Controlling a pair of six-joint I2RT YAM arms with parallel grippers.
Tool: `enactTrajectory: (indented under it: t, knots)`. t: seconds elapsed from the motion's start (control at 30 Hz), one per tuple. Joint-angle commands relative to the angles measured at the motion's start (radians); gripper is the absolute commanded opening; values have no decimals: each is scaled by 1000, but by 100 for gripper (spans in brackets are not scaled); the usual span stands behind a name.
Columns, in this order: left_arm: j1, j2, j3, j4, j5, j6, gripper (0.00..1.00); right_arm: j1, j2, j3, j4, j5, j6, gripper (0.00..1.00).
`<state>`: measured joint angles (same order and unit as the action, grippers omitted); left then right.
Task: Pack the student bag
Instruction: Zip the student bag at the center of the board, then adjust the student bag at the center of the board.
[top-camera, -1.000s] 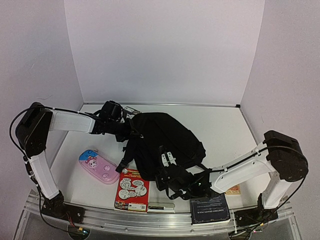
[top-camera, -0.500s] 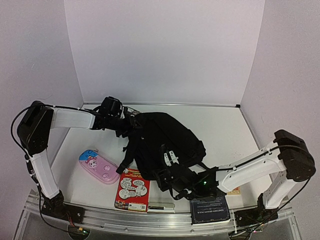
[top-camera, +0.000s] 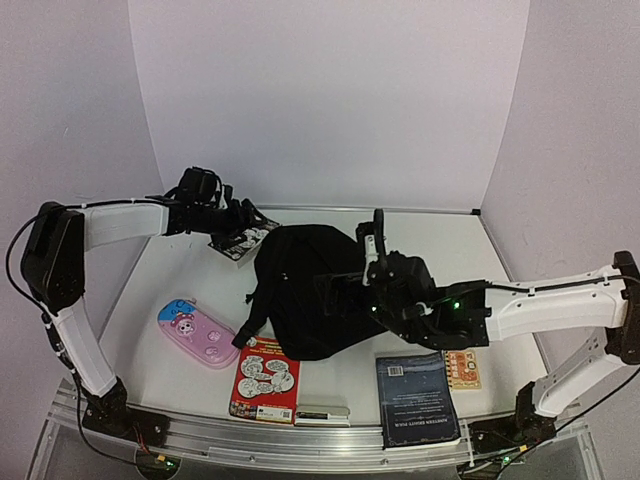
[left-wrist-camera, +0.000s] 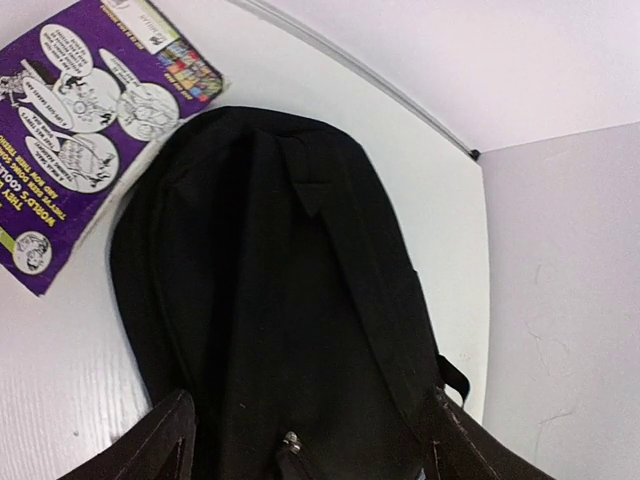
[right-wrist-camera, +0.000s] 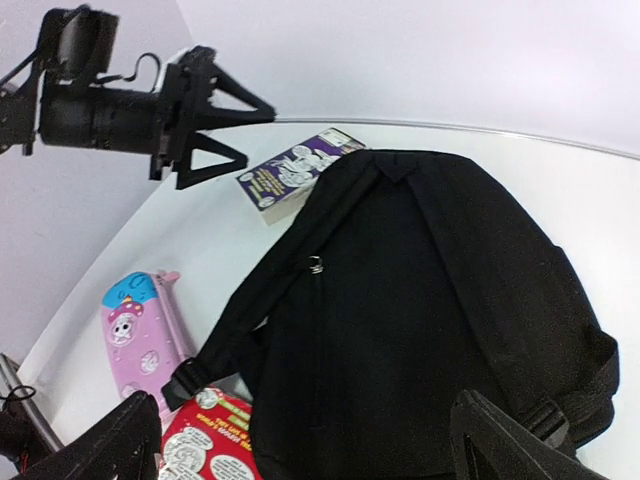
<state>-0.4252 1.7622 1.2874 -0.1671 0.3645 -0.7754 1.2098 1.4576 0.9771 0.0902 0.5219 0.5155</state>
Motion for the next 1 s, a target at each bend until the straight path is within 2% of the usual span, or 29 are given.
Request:
enactTrajectory:
  t: [0.0,0.1,0.4,0.5,0.57,0.63,0.77,0.97]
  knots:
    - [31,98,31,15,36,-14,64,-118,-62,-35,-44,-144,50,98]
    - [34,163,28,87,68,-49,59,-164,-76,-52,-44,-181,76,98]
    - [34,310,96,123,106,-86,53,-216,-150,-104,-44,-195,111,98]
    - [34,329,97,160,127,-99,46,-219,-178,-120,-44,-182,112,98]
    - [34,344,104,187,138,-107,37,-219,-195,-132,-44,-176,115,98]
    - [34,358,112,201,148,-112,35,-220,-212,-145,-44,-172,121,98]
    - [34,387,125,238,171,-127,37,-219,-245,-172,-44,-164,139,98]
    - [34,435,168,211,168,-125,43,-219,-304,-206,-47,-152,160,98]
